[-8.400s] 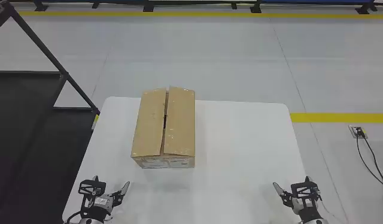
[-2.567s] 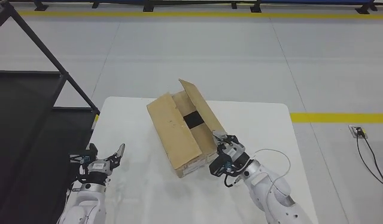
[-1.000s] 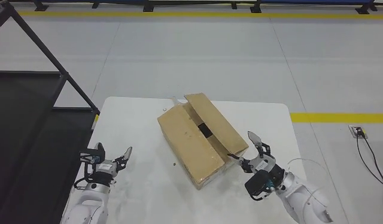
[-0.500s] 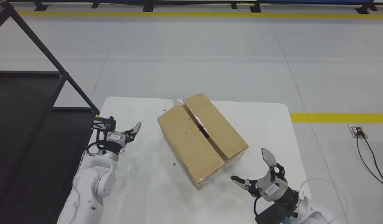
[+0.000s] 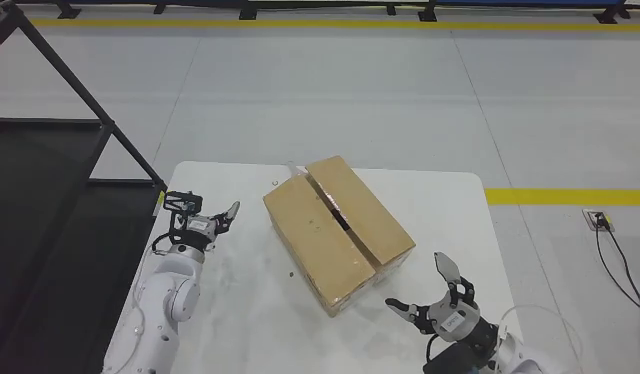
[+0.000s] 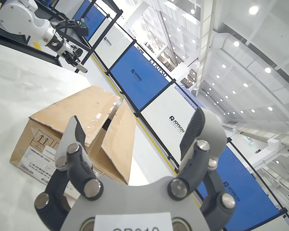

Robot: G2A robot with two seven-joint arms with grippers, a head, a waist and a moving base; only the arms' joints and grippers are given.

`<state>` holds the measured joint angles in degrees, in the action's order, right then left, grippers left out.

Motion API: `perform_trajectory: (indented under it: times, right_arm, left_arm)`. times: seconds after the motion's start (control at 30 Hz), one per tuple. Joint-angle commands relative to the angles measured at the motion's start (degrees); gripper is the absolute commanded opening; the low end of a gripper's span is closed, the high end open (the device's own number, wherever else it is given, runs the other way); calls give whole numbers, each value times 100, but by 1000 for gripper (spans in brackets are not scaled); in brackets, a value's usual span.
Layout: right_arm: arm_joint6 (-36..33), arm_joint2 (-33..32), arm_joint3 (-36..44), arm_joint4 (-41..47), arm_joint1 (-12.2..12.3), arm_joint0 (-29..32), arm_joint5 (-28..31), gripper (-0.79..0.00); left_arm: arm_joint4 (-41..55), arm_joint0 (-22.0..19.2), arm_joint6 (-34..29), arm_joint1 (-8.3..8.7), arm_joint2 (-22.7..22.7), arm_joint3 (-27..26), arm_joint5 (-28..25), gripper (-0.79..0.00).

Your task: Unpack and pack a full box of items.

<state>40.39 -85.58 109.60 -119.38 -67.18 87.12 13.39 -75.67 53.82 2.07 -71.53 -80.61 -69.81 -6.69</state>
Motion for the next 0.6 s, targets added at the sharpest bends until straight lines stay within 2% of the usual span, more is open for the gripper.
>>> perform_trajectory:
  times: [0.0, 0.17, 0.3, 0.4, 0.57]
  right_arm:
    - [-41, 33, 26, -10, 5, 20, 14, 0]
    - [83, -21, 7, -203, 49, 218, 31, 0]
    - [213, -119, 28, -283, 81, 481, -74, 0]
    - [267, -181, 54, -322, 102, 660, -134, 0]
    - [389, -238, 114, -389, 135, 854, -144, 0]
  left_arm:
    - [-117, -356, 85, -42, 198, 423, 67, 0]
    - [-289, -1158, 260, -144, 587, 1478, -29, 0]
    - [-479, -1686, 571, -228, 913, 2275, -336, 0]
    - [-600, -1979, 841, -301, 1149, 2766, -531, 0]
    - [-892, -2226, 1220, -412, 1526, 3226, -732, 0]
